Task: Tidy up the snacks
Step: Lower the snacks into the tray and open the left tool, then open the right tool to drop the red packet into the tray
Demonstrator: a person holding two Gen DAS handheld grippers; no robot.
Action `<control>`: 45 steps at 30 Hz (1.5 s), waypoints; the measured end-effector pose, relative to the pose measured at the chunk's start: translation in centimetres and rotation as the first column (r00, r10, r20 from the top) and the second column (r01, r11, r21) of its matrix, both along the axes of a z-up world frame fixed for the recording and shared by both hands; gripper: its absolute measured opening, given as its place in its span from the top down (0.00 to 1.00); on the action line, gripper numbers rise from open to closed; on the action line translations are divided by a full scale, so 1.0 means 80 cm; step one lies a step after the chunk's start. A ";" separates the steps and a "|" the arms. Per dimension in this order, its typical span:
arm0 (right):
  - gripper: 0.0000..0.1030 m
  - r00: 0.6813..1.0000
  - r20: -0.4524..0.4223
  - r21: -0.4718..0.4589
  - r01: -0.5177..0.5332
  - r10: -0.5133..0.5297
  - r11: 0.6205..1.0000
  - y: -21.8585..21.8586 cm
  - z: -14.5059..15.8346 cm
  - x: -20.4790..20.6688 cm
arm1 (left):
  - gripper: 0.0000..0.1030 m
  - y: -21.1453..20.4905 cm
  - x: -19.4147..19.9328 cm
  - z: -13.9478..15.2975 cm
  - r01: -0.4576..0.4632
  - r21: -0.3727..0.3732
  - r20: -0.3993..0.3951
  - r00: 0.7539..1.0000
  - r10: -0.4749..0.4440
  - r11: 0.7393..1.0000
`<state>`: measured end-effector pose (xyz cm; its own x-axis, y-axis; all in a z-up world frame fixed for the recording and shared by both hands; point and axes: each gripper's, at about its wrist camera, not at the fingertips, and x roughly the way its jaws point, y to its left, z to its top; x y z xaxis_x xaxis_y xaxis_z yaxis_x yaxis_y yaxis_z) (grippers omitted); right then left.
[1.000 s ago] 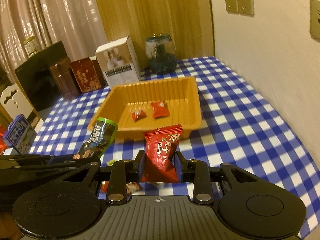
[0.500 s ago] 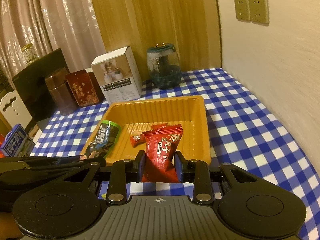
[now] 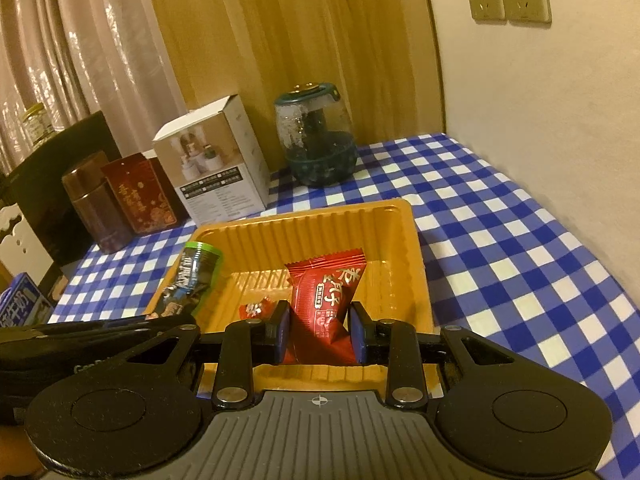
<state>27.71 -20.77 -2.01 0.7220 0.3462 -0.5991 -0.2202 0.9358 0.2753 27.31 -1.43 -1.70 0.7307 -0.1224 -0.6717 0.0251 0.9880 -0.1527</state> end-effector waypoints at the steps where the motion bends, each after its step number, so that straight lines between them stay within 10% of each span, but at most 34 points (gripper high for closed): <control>1: 0.70 1.000 -0.004 0.004 0.001 -0.001 1.000 0.000 -0.002 0.005 | 0.74 0.002 0.003 -0.001 0.000 -0.002 0.003 1.000 0.000 1.000; 39: 0.68 0.999 -0.033 0.065 0.006 -0.004 0.998 -0.003 -0.036 0.055 | 0.66 0.022 0.042 -0.025 -0.033 -0.019 0.007 0.999 0.033 0.999; 42: 0.35 0.999 -0.031 0.110 0.012 -0.009 0.994 -0.009 -0.037 0.056 | 0.66 0.022 0.041 -0.026 -0.036 -0.013 0.002 0.999 0.036 0.999; 45: 0.34 1.000 -0.011 0.107 0.030 -0.029 0.994 -0.012 -0.032 0.054 | 0.66 0.024 0.040 -0.026 -0.042 -0.013 0.003 0.999 0.042 0.999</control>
